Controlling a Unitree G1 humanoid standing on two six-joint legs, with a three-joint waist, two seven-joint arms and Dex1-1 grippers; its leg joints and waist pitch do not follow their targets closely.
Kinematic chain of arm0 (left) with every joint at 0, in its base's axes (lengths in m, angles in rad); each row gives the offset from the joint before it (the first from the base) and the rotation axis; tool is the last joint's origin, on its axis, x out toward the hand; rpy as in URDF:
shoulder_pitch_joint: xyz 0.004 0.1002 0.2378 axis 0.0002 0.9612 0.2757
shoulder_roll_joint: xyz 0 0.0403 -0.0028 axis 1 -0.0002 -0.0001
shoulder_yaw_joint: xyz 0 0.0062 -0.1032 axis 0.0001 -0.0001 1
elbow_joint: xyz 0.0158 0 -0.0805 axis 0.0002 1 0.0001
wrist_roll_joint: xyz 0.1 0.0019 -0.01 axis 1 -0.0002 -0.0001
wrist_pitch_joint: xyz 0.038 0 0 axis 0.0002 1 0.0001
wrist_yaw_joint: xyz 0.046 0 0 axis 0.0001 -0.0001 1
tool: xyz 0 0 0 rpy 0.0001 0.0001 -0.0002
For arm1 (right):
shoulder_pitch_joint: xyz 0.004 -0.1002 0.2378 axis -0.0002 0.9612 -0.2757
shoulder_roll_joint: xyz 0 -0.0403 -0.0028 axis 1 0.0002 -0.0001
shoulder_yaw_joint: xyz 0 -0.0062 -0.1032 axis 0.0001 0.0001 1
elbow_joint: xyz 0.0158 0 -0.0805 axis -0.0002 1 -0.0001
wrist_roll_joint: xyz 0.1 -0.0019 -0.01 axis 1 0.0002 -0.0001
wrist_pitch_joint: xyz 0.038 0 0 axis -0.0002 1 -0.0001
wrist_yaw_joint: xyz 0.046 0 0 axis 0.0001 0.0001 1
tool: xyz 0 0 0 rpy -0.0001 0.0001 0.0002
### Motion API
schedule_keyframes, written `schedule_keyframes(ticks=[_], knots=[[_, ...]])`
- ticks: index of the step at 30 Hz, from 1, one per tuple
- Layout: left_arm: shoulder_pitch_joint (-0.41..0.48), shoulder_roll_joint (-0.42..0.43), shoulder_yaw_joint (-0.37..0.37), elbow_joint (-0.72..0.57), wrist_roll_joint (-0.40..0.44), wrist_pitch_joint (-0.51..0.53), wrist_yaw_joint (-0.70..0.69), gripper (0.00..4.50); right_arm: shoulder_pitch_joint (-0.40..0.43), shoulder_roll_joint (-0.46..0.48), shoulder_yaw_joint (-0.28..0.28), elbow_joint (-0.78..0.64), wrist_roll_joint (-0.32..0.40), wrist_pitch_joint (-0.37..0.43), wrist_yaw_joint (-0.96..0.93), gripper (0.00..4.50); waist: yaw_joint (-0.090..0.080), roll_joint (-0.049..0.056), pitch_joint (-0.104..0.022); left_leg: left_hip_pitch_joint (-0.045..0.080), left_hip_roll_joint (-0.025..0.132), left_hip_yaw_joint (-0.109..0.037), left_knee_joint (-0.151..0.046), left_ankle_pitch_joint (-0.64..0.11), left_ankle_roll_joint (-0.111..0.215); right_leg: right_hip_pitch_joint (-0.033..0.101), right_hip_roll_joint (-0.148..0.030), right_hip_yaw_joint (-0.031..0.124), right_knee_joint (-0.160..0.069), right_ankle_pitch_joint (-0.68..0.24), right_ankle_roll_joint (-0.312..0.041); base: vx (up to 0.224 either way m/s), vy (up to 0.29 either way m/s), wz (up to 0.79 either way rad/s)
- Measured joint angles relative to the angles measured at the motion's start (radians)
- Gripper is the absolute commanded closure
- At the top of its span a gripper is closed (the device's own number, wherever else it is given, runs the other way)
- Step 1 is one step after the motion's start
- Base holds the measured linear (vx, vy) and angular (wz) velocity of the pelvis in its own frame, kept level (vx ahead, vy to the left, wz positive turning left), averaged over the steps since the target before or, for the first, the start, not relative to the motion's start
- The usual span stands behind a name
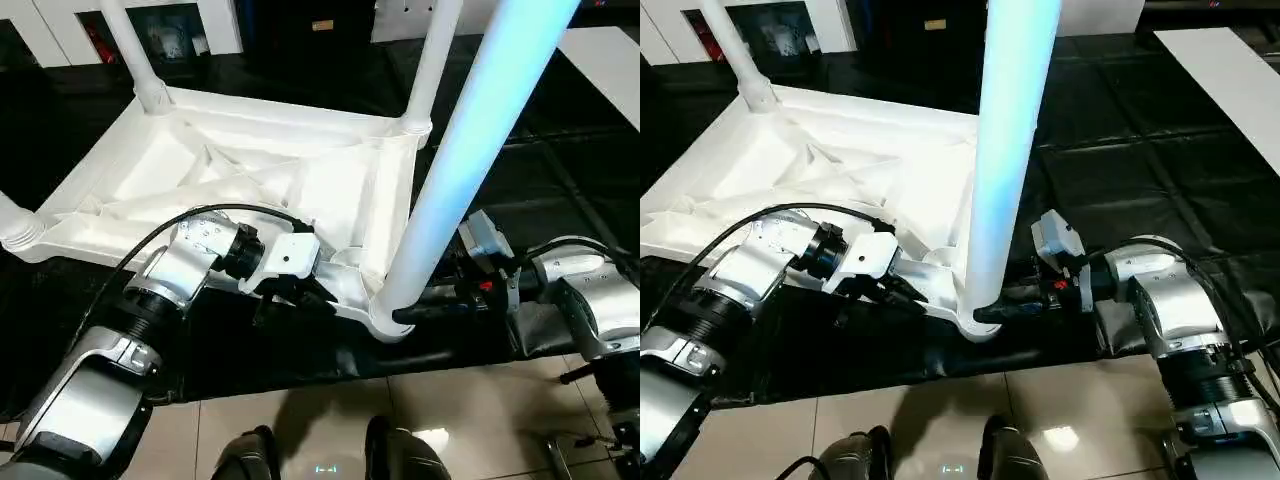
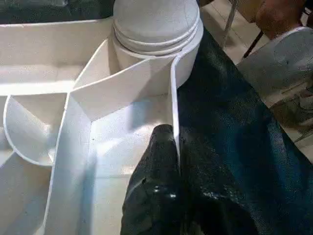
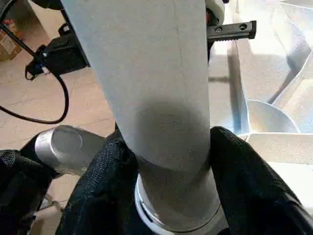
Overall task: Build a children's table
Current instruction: Rotate leg to tighten
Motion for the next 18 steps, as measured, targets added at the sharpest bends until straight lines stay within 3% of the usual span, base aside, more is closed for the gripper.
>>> schedule_keyframes(ticks=[4, 9, 13, 18], knots=[[0.000, 0.000, 0.001, 0.001, -0.002, 0.003, 0.001, 4.50, 0.001, 0.001, -0.001, -0.002, 0.003, 0.010, -0.002, 2.51, 0.000, 0.000, 0.000, 0.000, 0.000, 0.000, 0.000, 0.000, 0.000, 0.000, 0.000, 0.000, 0.000, 0.000, 0.000, 0.000, 0.000, 0.00], [0.009, -0.016, 0.027, -0.040, 0.004, 0.157, 0.088, 4.50, 0.075, 0.034, -0.051, -0.123, 0.013, 0.141, -0.183, 2.52, 0.000, 0.001, 0.000, 0.002, 0.000, 0.000, 0.000, 0.000, -0.001, 0.001, 0.000, 0.000, 0.001, -0.001, 0.002, 0.000, 0.000, 0.00], [0.022, -0.041, 0.063, -0.084, 0.034, 0.279, 0.221, 4.50, 0.125, 0.139, -0.124, -0.201, -0.027, 0.199, -0.446, 2.52, -0.030, 0.001, 0.000, 0.005, -0.001, 0.000, 0.001, -0.003, -0.006, 0.002, 0.000, 0.001, -0.001, -0.003, 0.005, 0.000, 0.000, 0.00], [0.024, -0.144, 0.107, -0.093, 0.062, 0.395, 0.424, 4.50, 0.130, 0.291, -0.195, -0.230, -0.104, 0.233, -0.760, 2.54, -0.058, 0.001, -0.001, 0.005, -0.002, 0.000, 0.001, -0.003, -0.006, 0.003, 0.000, 0.001, -0.003, -0.003, 0.005, 0.000, 0.000, 0.00]])
